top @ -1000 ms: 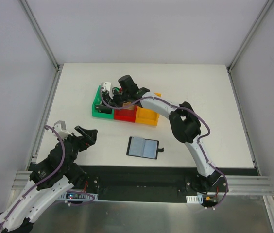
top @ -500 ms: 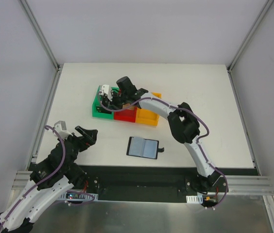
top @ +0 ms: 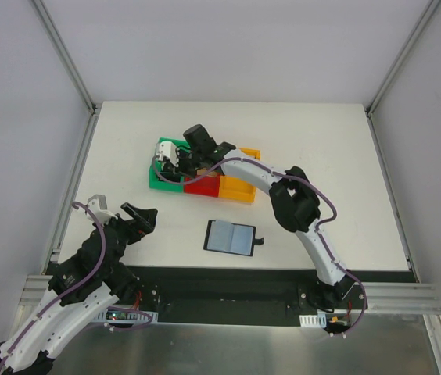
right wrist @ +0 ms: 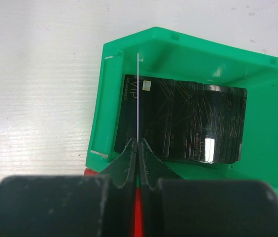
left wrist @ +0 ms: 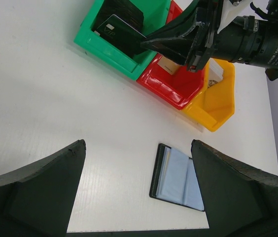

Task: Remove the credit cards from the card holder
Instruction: Place the credit card in the storage box.

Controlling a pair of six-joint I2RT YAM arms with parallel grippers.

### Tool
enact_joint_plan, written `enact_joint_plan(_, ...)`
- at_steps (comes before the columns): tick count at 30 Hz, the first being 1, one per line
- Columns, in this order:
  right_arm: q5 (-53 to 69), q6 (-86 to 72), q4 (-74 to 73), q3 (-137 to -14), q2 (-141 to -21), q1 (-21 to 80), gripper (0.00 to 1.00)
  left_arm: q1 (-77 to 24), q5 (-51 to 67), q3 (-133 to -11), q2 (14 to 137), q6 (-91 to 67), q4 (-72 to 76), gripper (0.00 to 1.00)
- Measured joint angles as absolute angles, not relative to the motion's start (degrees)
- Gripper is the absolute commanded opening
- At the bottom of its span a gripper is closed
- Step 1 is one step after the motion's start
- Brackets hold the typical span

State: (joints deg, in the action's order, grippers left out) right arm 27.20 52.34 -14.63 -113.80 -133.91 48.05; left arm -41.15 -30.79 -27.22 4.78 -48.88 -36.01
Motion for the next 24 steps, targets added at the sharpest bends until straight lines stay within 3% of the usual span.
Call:
enact_joint_plan(11, 24.38, 56.31, -16.91, -114.87, -134.21, 49.01, 0.03, -41.15, -31.64, -27.07, 4.78, -48.86, -35.97, 0.88)
enact_joint_plan(18, 24.14, 55.61, -18.04, -116.97, -135.46, 49.12, 0.14, -41.15, -32.12, -26.48, 5.08, -48.86, -36.03, 0.89)
enact_joint_plan(24, 24.21, 52.88, -23.03, -123.44, -138.8, 49.1, 0.14, -41.15, -32.53, -26.48, 5.58, -48.84, -36.01, 0.89)
